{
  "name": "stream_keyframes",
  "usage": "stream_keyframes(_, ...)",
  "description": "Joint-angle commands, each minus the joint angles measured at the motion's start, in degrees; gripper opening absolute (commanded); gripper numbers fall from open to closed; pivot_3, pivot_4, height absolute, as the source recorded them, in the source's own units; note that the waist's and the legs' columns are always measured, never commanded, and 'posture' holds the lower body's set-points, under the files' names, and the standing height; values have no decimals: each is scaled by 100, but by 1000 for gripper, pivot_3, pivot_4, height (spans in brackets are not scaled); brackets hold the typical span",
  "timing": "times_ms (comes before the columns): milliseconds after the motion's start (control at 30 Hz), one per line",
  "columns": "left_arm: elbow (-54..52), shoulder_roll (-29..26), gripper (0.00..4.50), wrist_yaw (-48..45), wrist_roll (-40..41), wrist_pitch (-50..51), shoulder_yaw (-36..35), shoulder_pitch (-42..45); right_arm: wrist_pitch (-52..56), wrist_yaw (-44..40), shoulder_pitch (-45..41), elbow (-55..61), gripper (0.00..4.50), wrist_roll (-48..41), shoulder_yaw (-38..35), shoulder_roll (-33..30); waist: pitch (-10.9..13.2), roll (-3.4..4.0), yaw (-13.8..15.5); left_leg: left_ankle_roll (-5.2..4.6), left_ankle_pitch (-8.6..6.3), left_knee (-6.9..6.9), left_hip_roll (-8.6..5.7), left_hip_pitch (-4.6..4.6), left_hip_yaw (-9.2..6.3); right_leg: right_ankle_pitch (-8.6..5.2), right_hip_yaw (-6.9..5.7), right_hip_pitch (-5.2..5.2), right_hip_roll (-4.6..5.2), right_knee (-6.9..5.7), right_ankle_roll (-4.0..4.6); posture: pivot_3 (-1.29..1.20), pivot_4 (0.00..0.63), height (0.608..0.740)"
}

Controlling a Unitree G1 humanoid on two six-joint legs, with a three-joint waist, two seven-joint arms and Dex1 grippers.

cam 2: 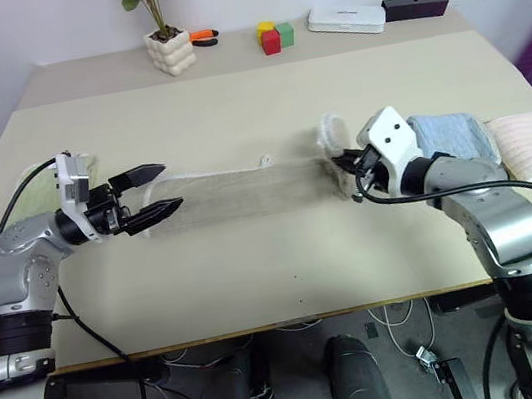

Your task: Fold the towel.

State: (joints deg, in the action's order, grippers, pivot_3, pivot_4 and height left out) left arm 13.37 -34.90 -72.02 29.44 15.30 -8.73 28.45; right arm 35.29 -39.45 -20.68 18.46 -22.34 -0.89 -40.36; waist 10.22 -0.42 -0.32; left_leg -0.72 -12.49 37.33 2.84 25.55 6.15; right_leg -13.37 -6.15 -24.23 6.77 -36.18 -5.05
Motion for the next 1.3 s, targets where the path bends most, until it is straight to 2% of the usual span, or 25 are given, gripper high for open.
stream_keyframes(33, -194, -53, 4500, 41, 94, -68, -131, 7, 35, -63, -239, 158, 37, -66, 209, 217, 0, 0, -11, 0, 0, -1, 0, 0, 0, 0, 0, 0, 0, 0, 0, 0, 150, 740)
stream_keyframes(267, -362, -18, 4500, 145, 119, -33, -117, -85, -291, 21, -852, -751, 37, 437, 844, 873, 0, 0, -25, 1, 0, -3, 0, 0, 2, 0, 0, -2, -2, -3, 0, 0, 150, 740)
stream_keyframes(400, -546, -56, 4500, 206, 152, 32, -152, -204, -371, -32, -938, -886, 37, 587, 1089, 1139, 0, 0, -27, 1, 1, -2, 0, 2, 4, 0, -1, -2, -1, -2, 0, 0, 150, 740)
stream_keyframes(1000, -620, -27, 4500, 360, 191, 51, -99, -234, -691, -159, -1064, -1236, 37, 1152, 1646, 1667, 0, 0, -33, 2, 1, -2, 0, 0, 7, 0, -1, -2, -2, -4, 0, 0, 150, 740)
stream_keyframes(1100, -523, 20, 4500, 366, 149, 1, -60, -161, -640, -92, -1093, -1374, 850, 1129, 1634, 1924, 0, 0, -39, 2, 1, -3, 0, -1, 9, 0, -1, -2, -3, -4, 0, 0, 150, 740)
stream_keyframes(1300, -473, 93, 4500, 306, 250, 204, 15, -39, -571, -291, -1007, -1203, 3812, 1106, 1703, 1988, 0, 0, -31, 3, 2, -1, -1, 1, 15, 0, -1, -2, -3, -4, 0, 0, 150, 740)
